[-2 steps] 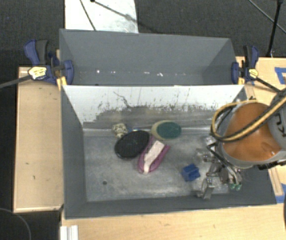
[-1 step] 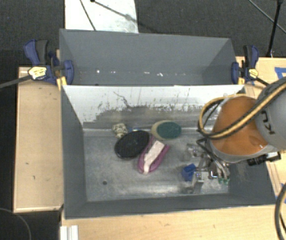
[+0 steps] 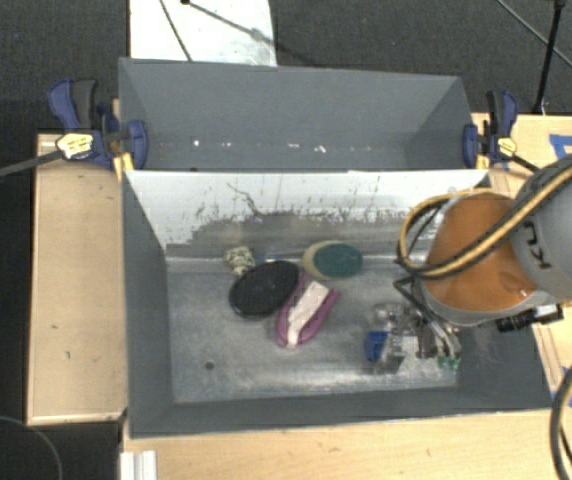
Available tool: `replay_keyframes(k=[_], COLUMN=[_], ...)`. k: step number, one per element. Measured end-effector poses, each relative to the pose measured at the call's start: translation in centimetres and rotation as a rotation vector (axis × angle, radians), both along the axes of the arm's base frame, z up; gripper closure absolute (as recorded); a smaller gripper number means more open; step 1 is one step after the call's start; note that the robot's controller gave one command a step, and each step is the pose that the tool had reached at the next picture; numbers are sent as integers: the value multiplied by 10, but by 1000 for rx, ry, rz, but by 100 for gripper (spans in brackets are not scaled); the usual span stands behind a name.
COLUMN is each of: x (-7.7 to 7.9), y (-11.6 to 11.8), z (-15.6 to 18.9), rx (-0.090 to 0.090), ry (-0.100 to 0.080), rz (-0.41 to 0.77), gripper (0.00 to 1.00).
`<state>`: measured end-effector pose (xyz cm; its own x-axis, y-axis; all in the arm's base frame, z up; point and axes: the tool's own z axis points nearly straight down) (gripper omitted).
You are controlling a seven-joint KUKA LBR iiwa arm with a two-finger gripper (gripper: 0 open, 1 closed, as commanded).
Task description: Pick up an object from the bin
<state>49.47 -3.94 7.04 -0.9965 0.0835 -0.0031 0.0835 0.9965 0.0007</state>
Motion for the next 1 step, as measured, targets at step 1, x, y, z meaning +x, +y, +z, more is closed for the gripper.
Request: replay_keyframes(k=[1], x=[-2], y=[0], z=[150], rx=[-1], ry=[-7], rz=[19], gripper=[100])
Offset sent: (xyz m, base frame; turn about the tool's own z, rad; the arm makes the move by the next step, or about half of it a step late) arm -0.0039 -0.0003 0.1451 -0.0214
